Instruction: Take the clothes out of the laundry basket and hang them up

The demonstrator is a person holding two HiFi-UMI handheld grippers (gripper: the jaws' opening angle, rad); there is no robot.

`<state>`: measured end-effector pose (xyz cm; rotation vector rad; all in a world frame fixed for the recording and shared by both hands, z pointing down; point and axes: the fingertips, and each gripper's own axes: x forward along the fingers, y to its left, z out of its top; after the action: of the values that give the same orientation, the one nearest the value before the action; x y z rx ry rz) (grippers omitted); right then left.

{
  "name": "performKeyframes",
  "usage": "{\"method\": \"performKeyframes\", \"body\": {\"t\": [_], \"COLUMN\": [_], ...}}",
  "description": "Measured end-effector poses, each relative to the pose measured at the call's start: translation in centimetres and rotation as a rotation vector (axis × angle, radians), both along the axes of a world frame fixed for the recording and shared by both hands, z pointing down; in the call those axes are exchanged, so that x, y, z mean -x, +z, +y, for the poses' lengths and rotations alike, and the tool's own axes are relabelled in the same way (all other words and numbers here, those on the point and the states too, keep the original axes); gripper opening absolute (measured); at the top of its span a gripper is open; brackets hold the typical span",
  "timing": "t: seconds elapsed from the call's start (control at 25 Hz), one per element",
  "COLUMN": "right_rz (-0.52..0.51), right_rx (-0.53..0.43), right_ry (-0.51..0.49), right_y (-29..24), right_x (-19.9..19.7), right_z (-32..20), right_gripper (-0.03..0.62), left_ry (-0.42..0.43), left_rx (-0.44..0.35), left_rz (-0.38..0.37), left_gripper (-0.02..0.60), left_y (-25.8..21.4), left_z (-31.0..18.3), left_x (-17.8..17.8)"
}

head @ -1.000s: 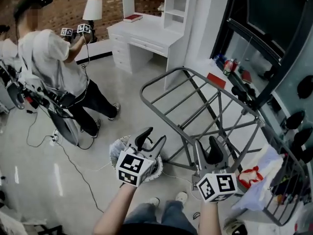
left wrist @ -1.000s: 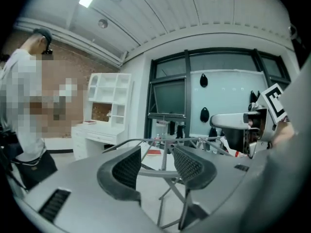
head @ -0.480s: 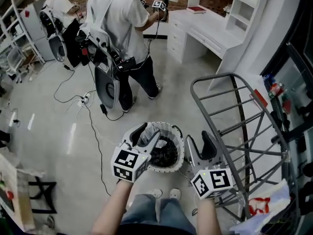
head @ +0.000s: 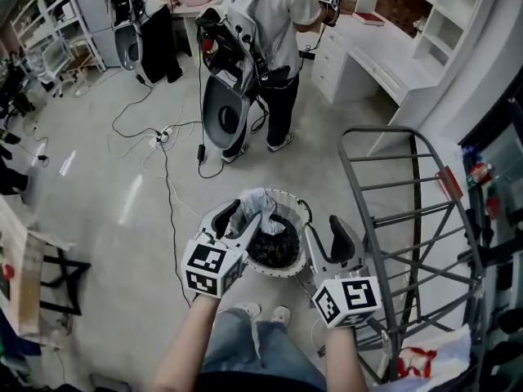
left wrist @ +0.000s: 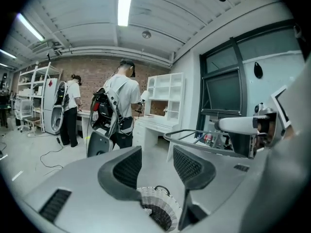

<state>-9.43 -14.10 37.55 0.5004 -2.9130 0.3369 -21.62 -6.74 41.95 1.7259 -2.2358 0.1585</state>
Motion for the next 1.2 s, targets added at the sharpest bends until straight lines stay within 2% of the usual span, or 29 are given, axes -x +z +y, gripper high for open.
{"method": "performKeyframes", "body": {"t": [0.32,0.6,0.8,1.2], "right_rz": [0.008,0.031,0.074,0.168], "right_rx": [0.015,0.029,0.027,0.051], "right_ry": [-0.075,-0.116,-0.105,-0.099], "right_y": [2.3,5.9,9.3,18.8], "right_x": [-1.3,1.7,6.7,20.9], "right_z": [-1.2,-1.5,-1.7,-2.2], "right_gripper": [0.225,0.224,0.224,0.222], "left_ry": [-0.114,-0.142,-0.12,-0.055], "left_rx": [0.009,0.033,0.059,0.136], "left_rz": [-0.003,0.015,0.036,0.09], "left_gripper": [0.216,0.213,0.213,0.213], "left_y": [1.1,4.8,8.7,18.3], "left_z": [0.5,0.3,0.2,-1.2], "left_x": [-1.0,1.9,6.2,18.7]}}
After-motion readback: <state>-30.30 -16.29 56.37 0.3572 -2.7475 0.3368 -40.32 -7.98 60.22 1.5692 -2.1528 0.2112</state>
